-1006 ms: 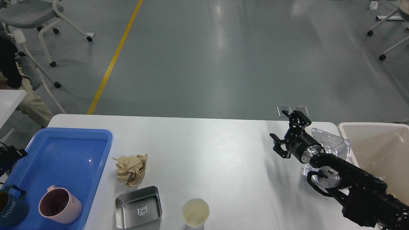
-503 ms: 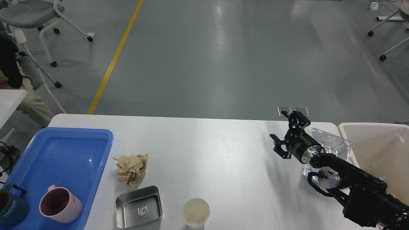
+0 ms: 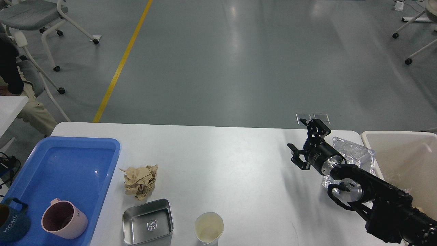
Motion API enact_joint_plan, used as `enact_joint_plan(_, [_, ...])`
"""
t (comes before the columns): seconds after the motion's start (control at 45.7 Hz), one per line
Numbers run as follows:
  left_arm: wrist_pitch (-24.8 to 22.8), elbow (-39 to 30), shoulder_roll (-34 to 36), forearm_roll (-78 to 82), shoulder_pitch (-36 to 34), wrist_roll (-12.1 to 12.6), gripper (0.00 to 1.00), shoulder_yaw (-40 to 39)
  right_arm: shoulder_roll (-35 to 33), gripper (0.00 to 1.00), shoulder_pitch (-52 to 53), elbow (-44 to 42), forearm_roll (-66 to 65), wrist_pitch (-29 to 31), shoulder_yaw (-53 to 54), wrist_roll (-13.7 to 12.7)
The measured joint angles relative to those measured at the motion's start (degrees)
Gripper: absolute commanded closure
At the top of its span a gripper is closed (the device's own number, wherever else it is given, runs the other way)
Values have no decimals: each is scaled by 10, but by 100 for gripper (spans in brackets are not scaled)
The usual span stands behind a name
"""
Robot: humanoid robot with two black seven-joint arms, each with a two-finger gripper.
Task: Tidy desktop
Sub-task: 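Release the mug and raise the left gripper out of the tray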
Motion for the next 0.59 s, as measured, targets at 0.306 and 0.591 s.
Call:
enact_joint_plan(0.306, [-47, 31, -39, 116, -41, -6, 4, -1, 0, 0, 2, 0, 0, 1, 0, 0])
enact_joint_plan(0.591, [-55, 82, -65, 265, -43, -21, 4, 2, 7, 0, 2, 2, 0, 1, 0, 0])
